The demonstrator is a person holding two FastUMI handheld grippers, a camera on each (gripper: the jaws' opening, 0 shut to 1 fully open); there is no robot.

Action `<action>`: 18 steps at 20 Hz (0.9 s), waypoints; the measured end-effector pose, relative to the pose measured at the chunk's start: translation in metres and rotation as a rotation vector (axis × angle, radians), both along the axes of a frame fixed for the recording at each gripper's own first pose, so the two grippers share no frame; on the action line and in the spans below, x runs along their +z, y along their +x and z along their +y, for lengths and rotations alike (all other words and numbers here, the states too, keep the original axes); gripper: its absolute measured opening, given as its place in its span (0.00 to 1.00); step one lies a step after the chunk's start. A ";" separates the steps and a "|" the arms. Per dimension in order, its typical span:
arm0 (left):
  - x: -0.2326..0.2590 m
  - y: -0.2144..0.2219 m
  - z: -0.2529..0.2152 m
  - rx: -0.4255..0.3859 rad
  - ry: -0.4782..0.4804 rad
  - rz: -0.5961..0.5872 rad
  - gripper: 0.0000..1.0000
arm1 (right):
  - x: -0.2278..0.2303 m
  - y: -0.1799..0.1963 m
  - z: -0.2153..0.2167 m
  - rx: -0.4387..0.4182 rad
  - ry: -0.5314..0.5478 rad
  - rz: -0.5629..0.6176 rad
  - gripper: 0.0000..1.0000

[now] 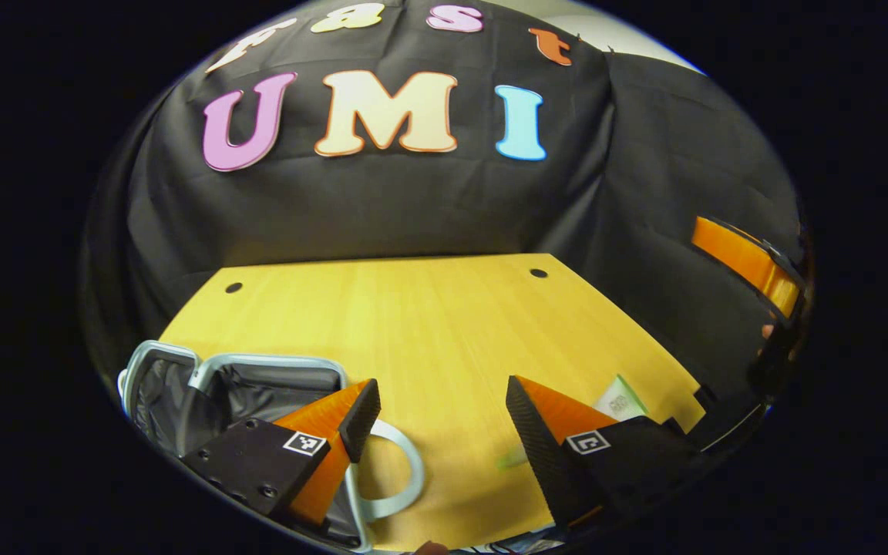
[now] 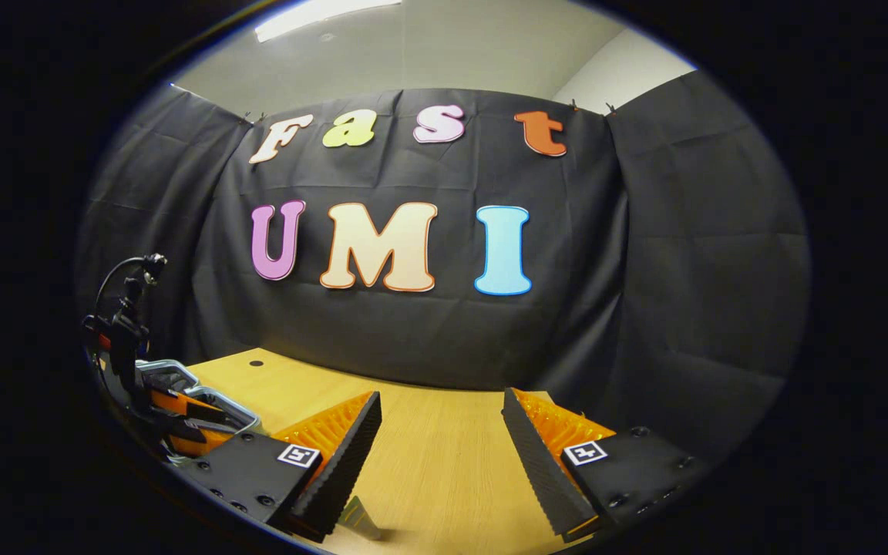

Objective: First open the suitcase, pack the skin care products into it, and then close the suitcase.

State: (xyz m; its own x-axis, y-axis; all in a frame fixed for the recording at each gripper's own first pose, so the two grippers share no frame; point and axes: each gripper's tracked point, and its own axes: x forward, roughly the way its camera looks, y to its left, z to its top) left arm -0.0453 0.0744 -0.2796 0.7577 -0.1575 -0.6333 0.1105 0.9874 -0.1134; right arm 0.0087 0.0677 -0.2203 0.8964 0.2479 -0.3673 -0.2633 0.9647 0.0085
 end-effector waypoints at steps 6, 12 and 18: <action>-0.033 -0.019 -0.048 -0.091 -0.039 0.053 0.96 | -0.023 -0.014 0.011 0.059 0.028 0.069 0.96; -0.086 -0.031 -0.073 -0.097 -0.078 0.139 0.90 | -0.039 -0.036 0.017 0.116 0.030 0.113 0.99; -0.119 -0.030 -0.081 -0.045 -0.129 0.193 0.21 | -0.055 -0.067 0.031 0.194 0.045 0.142 1.00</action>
State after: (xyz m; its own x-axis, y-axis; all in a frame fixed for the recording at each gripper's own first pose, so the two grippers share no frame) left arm -0.0754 -0.0065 -0.3989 0.6154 -0.2773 -0.7378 0.1178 0.9579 -0.2618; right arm -0.0586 0.0985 -0.2749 0.7703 0.4297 -0.4711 -0.4371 0.8938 0.1005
